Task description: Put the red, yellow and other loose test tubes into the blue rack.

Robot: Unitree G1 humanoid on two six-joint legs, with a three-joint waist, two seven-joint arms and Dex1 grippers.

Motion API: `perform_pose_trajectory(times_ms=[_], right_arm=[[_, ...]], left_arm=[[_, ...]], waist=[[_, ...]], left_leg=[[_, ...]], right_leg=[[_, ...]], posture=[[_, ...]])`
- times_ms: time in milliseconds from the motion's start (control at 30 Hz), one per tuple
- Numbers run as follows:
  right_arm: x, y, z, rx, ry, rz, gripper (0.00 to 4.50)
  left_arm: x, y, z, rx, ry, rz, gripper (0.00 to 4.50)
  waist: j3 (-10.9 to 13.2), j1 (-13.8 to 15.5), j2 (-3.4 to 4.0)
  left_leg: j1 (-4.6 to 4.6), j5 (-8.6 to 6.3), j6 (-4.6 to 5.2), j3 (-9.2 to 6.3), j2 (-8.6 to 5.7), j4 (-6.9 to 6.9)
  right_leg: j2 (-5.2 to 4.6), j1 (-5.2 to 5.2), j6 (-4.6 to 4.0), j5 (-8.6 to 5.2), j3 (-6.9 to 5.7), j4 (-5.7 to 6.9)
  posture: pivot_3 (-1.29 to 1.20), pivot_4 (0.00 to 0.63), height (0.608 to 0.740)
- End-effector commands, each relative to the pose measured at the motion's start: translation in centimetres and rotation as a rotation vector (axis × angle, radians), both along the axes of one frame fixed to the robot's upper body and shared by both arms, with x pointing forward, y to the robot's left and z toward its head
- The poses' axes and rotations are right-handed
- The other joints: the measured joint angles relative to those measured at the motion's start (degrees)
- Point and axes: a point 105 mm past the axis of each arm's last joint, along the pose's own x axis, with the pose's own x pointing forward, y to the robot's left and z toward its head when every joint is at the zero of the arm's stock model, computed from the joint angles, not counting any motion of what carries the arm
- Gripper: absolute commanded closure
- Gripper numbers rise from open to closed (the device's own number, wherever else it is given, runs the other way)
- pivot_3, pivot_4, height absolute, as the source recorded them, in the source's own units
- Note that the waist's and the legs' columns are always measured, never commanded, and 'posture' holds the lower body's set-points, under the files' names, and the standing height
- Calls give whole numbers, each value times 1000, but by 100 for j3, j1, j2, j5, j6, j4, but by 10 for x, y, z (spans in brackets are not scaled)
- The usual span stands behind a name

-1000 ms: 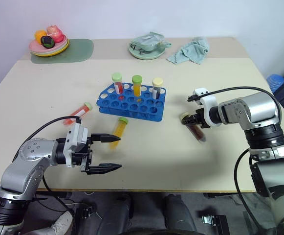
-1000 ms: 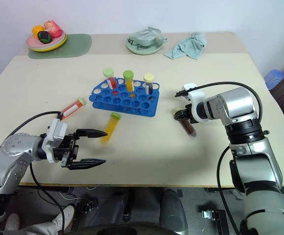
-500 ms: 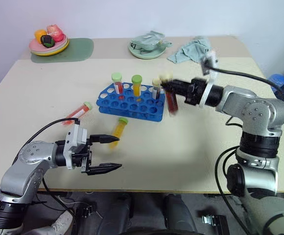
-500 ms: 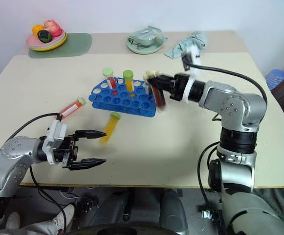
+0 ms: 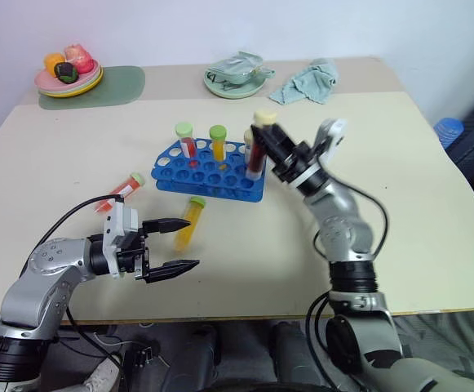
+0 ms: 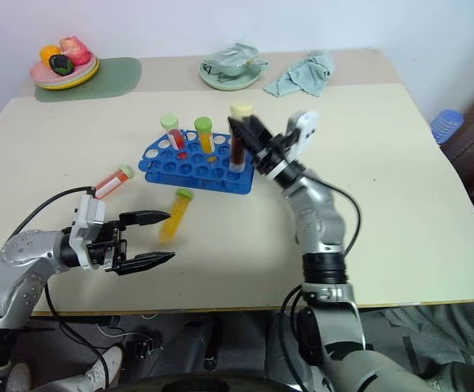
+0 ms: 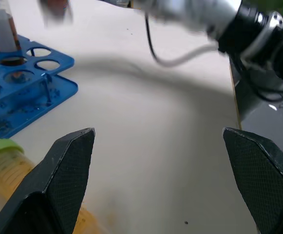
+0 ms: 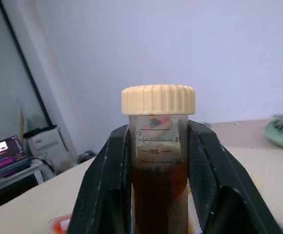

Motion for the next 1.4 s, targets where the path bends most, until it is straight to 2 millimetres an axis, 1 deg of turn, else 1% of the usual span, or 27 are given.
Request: perform_pose_trajectory(times_ms=[33, 200, 333, 533, 1100, 1167, 1200, 1300, 1400], right_arm=[[-4, 3, 12, 23, -133, -24, 3260], [-1, 9, 3, 17, -154, -29, 3260], [6, 12, -8, 8, -138, -35, 3260], [14, 13, -17, -15, -129, -54, 3260], [18, 16, -44, -67, -96, -62, 3260], [21, 13, -45, -57, -86, -91, 2484], [21, 12, -45, -65, -95, -105, 2231], [21, 10, -43, -104, -146, -155, 750], [19, 6, -39, -131, -183, -175, 750]], left_arm=[[-5, 8, 10, -1, -30, 26, 210], [-10, 10, 11, -3, -23, 44, 210], [-12, 9, 12, -13, -30, 59, 210], [-13, 7, 13, -16, -34, 62, 210], [-16, 7, 15, -19, -43, 83, 210], [-16, 7, 15, -22, -46, 91, 210], [-16, 7, 15, -23, -47, 95, 210], [-14, 5, 19, -49, -51, 112, 210], [-11, 3, 24, -88, -61, 137, 210]], waist=[[0, -9, 0], [0, -6, 0], [0, -19, 1], [0, -50, 1], [-1, -71, 0], [-2, -73, 0], [-2, -74, 0], [-1, -78, 1], [-2, -80, 0]], left_leg=[[0, 0, -1, -1, 1, -1], [2, 1, -2, -2, 2, -1], [4, 1, -3, -2, 3, -2], [5, 3, -5, -2, 4, -4], [7, 4, -7, -3, 5, -3], [8, 4, -7, -3, 5, -3], [8, 4, -7, -3, 5, -3], [8, 4, -8, -3, 5, -3], [8, 5, -8, -3, 5, -3]], right_leg=[[2, 0, -1, 0, 0, 0], [4, 2, -2, 0, 1, 0], [6, 2, -3, 1, 3, 0], [7, 2, -3, 1, 4, 2], [9, 3, -4, 1, 4, 6], [9, 4, -4, 1, 4, 6], [9, 4, -4, 1, 4, 6], [10, 3, -4, 1, 5, 7], [10, 3, -4, 1, 5, 8]], posture=[[0, 150, 740], [0, 150, 740], [0, 150, 740], [0, 150, 740], [0, 150, 740], [0, 150, 740], [0, 150, 740], [0, 150, 740], [0, 150, 740]])
